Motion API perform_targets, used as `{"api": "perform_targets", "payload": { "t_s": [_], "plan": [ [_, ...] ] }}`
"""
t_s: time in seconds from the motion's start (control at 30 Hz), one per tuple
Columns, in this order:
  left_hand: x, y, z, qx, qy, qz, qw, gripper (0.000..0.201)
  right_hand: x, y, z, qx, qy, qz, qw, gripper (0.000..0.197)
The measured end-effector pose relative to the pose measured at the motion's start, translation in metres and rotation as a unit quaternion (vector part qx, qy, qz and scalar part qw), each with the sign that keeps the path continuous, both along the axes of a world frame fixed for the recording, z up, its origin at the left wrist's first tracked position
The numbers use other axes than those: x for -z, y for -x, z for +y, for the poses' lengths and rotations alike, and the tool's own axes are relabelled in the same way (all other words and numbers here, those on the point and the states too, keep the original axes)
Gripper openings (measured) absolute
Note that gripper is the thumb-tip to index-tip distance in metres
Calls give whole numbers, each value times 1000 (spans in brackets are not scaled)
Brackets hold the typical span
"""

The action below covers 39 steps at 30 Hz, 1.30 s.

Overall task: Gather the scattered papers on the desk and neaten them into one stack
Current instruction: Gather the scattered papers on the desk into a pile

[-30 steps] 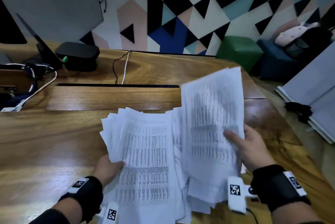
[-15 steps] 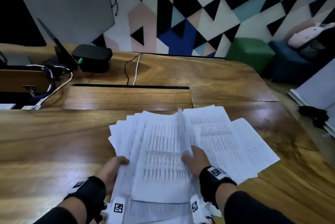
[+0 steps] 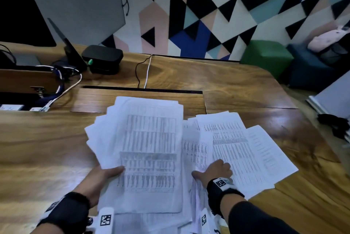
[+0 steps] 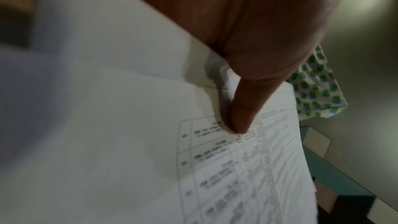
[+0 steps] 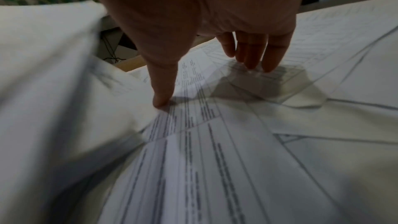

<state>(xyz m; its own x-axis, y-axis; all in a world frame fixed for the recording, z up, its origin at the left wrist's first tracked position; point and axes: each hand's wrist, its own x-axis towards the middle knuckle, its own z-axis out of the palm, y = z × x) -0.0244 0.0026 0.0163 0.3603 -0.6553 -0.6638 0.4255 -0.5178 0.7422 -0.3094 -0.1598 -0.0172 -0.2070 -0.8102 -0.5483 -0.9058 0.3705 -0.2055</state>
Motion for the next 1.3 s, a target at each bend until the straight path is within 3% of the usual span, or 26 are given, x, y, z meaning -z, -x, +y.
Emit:
{"api": "perform_targets", "payload": {
  "t_s": [0.13, 0.27, 0.37, 0.57, 0.93, 1.03, 1.1, 1.2, 1.3],
  "plan": [
    [27, -34, 22, -69, -79, -128, 986, 28, 5, -11, -6, 1, -23, 14, 1000, 88],
    [41, -40, 32, -83, -113, -174, 975, 34, 8, -16, -9, 9, -37, 12, 999, 58],
    [44, -40, 31, -91, -118, -192, 970, 34, 14, -21, -9, 45, -30, -4, 999, 46],
    [49, -40, 32, -89, -118, -225, 963, 21, 19, -34, -7, 53, -34, -29, 998, 51],
    [57, -46, 34, -75, -112, -220, 966, 18, 10, -35, -2, 20, -54, -40, 998, 4],
    [60, -47, 35, -77, -105, -209, 969, 16, 10, -43, 2, 40, -19, -66, 997, 29],
    [62, -49, 36, -81, -99, -197, 972, 16, 9, -48, 5, 28, 15, -82, 996, 4],
    [65, -52, 39, -83, -97, -177, 976, 17, 10, -57, 7, 12, 97, -121, 988, 23],
    [64, -54, 42, -84, -95, -166, 978, 21, 6, -68, 3, 10, 112, -135, 984, 20]
  ]
}}
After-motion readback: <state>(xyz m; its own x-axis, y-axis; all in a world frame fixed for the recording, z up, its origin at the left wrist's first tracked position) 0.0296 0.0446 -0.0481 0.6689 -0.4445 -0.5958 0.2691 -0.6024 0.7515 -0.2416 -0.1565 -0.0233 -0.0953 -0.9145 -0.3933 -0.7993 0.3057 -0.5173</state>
